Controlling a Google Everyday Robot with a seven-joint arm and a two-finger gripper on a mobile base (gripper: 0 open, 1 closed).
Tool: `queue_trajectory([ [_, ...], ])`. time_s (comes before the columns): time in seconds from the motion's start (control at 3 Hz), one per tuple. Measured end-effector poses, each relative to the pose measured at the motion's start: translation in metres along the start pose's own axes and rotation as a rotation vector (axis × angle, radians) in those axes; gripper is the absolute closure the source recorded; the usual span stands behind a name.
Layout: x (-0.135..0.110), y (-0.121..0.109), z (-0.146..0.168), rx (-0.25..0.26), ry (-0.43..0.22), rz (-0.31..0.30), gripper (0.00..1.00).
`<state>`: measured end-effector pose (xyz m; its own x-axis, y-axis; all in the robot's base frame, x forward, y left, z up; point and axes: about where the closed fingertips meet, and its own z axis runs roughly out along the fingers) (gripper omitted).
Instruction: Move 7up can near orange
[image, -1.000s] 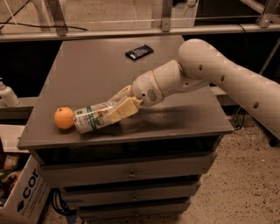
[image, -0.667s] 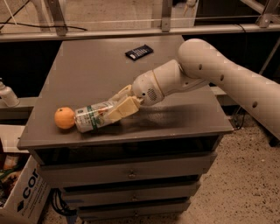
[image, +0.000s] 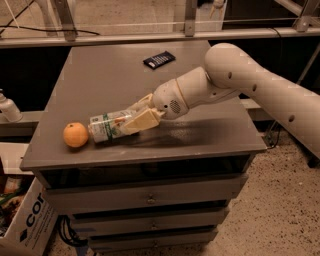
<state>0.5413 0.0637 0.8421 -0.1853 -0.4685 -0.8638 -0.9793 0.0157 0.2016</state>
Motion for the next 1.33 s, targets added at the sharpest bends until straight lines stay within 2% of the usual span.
queue_trajectory([
  [0.33,-0.001,-0.001,-0.003,0.002,0.002,-0.008,0.00],
  [0.67,-0.002,-0.001,-0.004,0.004,0.001,-0.011,0.00],
  [1.0,-0.008,-0.005,-0.015,0.034,-0.007,-0.025,0.00],
  [1.33,-0.012,-0.014,-0.039,0.092,-0.027,-0.055,0.00],
])
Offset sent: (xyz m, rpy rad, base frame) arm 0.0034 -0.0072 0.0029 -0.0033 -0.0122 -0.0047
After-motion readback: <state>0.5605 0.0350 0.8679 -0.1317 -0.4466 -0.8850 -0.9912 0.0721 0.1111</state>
